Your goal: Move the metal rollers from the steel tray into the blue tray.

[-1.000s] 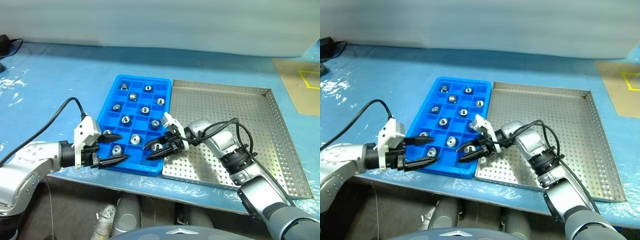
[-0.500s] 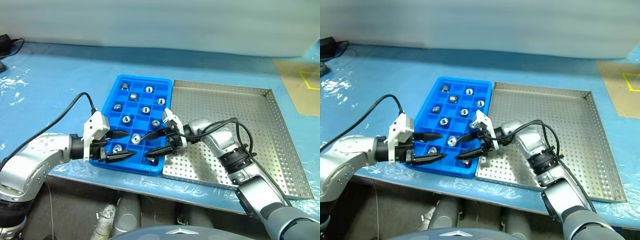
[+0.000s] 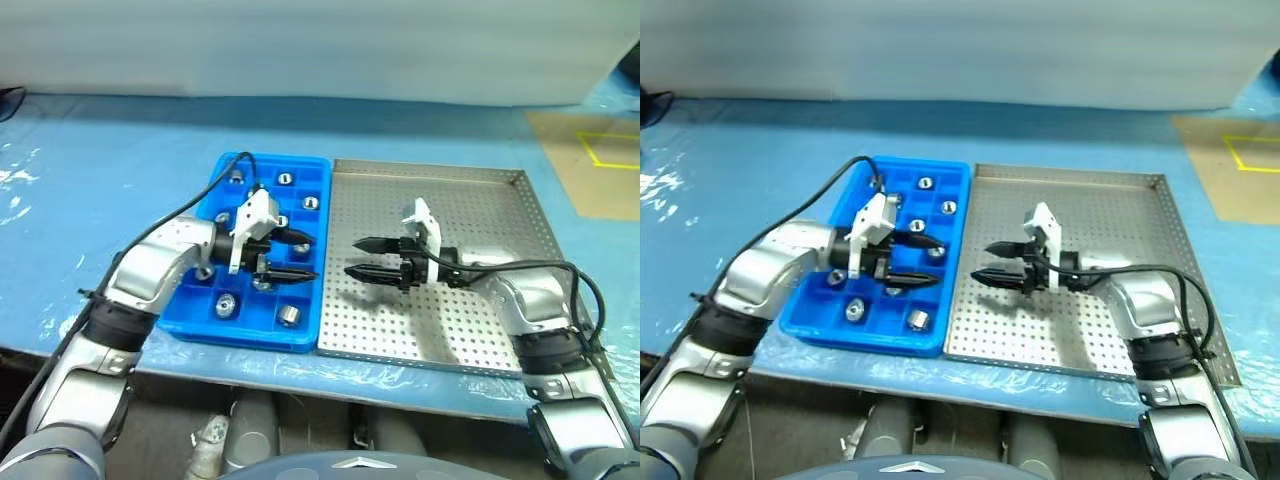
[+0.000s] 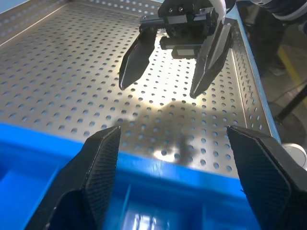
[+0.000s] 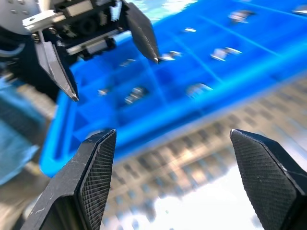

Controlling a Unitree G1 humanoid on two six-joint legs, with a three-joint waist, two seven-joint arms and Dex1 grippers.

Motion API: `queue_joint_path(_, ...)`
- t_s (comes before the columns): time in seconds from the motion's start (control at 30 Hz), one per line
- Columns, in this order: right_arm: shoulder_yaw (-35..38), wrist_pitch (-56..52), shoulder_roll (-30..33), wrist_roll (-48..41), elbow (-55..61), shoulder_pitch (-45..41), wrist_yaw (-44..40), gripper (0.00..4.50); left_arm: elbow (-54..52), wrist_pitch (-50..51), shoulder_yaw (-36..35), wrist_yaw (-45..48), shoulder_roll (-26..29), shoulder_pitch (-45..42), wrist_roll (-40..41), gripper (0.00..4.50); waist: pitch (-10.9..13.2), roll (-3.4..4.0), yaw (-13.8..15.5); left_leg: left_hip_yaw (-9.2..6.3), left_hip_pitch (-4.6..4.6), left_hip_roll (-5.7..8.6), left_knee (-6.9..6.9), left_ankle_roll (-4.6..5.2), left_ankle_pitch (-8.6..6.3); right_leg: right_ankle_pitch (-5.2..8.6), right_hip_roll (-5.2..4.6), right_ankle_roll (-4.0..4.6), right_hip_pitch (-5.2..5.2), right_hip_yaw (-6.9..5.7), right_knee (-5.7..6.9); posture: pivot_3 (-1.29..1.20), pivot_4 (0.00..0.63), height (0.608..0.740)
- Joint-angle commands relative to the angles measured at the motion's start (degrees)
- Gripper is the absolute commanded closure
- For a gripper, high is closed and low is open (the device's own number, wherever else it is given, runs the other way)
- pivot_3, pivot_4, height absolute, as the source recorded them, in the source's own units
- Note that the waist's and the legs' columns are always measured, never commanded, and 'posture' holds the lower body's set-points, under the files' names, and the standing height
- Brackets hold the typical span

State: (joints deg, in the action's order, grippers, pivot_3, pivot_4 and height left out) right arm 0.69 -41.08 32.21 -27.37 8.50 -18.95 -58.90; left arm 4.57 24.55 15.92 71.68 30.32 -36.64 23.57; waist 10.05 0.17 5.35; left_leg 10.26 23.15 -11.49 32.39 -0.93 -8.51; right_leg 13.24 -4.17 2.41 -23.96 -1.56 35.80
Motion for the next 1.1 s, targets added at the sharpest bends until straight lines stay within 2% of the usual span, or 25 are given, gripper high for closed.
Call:
queue_joint_path(0.03,5.83,-0.77,1.13,-2.33,8.38,5.86,4.83,0.59,6.94,-5.08,1.88,4.56,-3.28,-4.76,-2.20,0.73,-0.01,-0.01,-1.06,0.01,0.00,0.00,0.00,0.01,-0.01,0.00,0.01,0.00,0.00,0.00,0.00,-0.28,0.150,0.740)
queue_joint_path(0.17,11.56,-2.38,0.89,-4.73,15.60,13.82,10.32,0.59,16.62,-13.02,4.18,8.12,-6.79,-7.80,-6.99,0.73,-0.05,0.03,-3.14,0.03,-0.04,0.14,0.00,0.09,-0.05,0.00,0.05,0.00,0.02,0.01,-0.05,-0.34,0.150,0.740)
queue_joint_path(0.27,13.44,-1.96,0.66,-5.06,18.17,16.17,13.72,0.59,21.16,-15.54,3.10,8.14,-9.01,-9.30,-8.07,0.73,-0.05,0.03,-4.61,0.05,-0.06,0.15,0.08,0.31,-0.18,-0.01,0.05,-0.02,0.07,0.03,-0.07,-0.37,0.150,0.740)
queue_joint_path(0.37,14.46,-1.93,-0.68,-6.53,19.80,16.22,16.78,0.59,23.63,-16.64,1.38,7.63,-10.23,-10.09,-8.23,0.73,-0.05,0.03,-5.20,0.04,-0.13,0.12,0.21,0.38,-0.23,-0.06,0.05,-0.04,0.18,0.02,-0.06,-0.37,0.150,0.740)
queue_joint_path(0.47,12.08,-0.46,-1.01,-5.17,19.09,14.44,18.26,0.59,24.86,-18.52,-0.32,5.37,-9.88,-9.86,-9.30,0.73,-0.04,0.03,-5.51,0.03,-0.35,0.10,0.21,0.41,-0.24,-0.06,0.04,-0.04,0.45,0.01,-0.09,-0.34,0.150,0.740)
queue_joint_path(0.63,7.61,4.29,-3.52,-1.14,11.28,7.66,20.41,0.59,24.26,-20.42,-6.07,-5.56,-9.98,-8.26,-10.50,0.73,-0.04,0.02,-5.68,0.02,-0.50,0.00,0.33,0.51,-0.31,-0.06,-0.01,-0.04,0.71,0.01,-0.13,-0.27,0.150,0.740)
queue_joint_path(0.83,3.71,9.63,-6.33,2.72,3.30,2.13,21.34,0.59,18.13,-15.98,-10.89,-13.03,-9.19,-4.31,-9.31,0.73,-0.04,0.03,-4.90,0.01,-0.38,-0.01,0.30,0.55,-0.34,-0.05,-0.01,-0.03,0.66,-0.02,-0.23,-0.19,0.150,0.740)
queue_joint_path(0.97,1.46,13.24,-8.82,5.06,-1.78,-1.25,21.81,0.59,7.91,-7.38,-14.45,-15.44,-7.05,2.36,-5.12,0.73,-0.03,0.03,-4.39,0.01,-0.26,-0.03,0.28,0.63,-0.38,-0.05,-0.01,-0.02,0.56,-0.05,-0.26,-0.14,0.150,0.740)
queue_joint_path(1.1,0.05,13.95,-9.85,4.76,-3.02,-1.86,19.74,0.59,-2.37,-0.77,-14.75,-14.70,-3.93,9.13,-1.81,0.73,-0.02,0.05,-3.93,0.02,-0.28,-0.07,0.21,0.62,-0.38,-0.03,-0.01,-0.01,0.52,-0.08,-0.26,-0.10,0.150,0.740)
